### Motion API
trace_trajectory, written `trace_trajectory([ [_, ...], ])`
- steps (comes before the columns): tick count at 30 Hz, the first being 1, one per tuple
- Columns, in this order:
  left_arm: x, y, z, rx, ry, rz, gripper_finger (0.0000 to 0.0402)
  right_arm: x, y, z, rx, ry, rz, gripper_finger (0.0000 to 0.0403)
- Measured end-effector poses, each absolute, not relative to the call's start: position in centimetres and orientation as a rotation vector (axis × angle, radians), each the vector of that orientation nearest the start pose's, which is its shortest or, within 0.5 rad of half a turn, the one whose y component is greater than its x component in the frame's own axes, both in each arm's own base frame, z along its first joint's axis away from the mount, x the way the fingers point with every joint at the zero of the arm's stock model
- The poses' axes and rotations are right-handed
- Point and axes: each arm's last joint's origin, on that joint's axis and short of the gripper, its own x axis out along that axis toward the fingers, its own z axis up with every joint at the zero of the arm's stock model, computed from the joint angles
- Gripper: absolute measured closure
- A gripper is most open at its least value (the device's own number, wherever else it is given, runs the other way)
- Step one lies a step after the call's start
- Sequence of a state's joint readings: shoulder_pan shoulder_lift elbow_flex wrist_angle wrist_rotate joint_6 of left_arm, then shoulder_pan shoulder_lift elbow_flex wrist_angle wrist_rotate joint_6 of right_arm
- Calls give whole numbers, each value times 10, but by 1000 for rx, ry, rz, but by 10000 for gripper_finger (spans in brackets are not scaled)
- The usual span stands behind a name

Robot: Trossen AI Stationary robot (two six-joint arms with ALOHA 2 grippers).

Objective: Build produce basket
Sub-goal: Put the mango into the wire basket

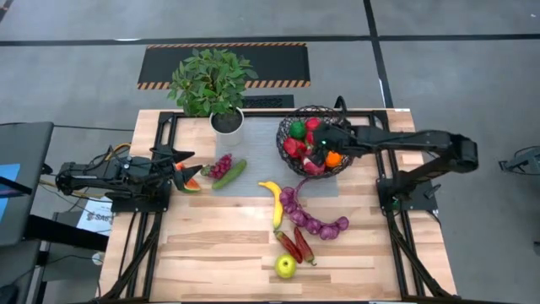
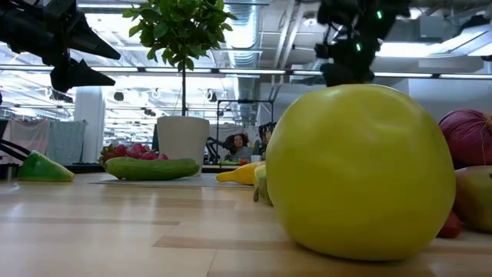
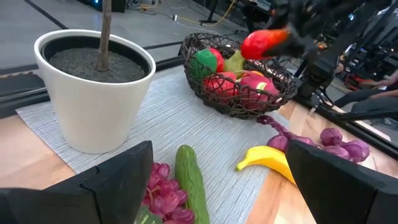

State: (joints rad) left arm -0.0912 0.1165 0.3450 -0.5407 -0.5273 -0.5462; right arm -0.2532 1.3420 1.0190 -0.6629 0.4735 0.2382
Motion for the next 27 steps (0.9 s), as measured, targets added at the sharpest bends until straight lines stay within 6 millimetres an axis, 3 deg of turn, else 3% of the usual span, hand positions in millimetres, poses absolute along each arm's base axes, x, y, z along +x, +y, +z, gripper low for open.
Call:
trace_trajectory([
  [7,72,8,220,-437,173,504,47,226,-94,218,131,911,-856,127],
  [14,72,8,220,-434,168,519,47,216,-99,204,148,976,-877,119],
  [22,72,9,219,-449,164,539,47,212,-104,207,158,996,-875,30],
  [27,71,9,216,-456,189,550,47,219,-106,238,156,957,-859,9],
])
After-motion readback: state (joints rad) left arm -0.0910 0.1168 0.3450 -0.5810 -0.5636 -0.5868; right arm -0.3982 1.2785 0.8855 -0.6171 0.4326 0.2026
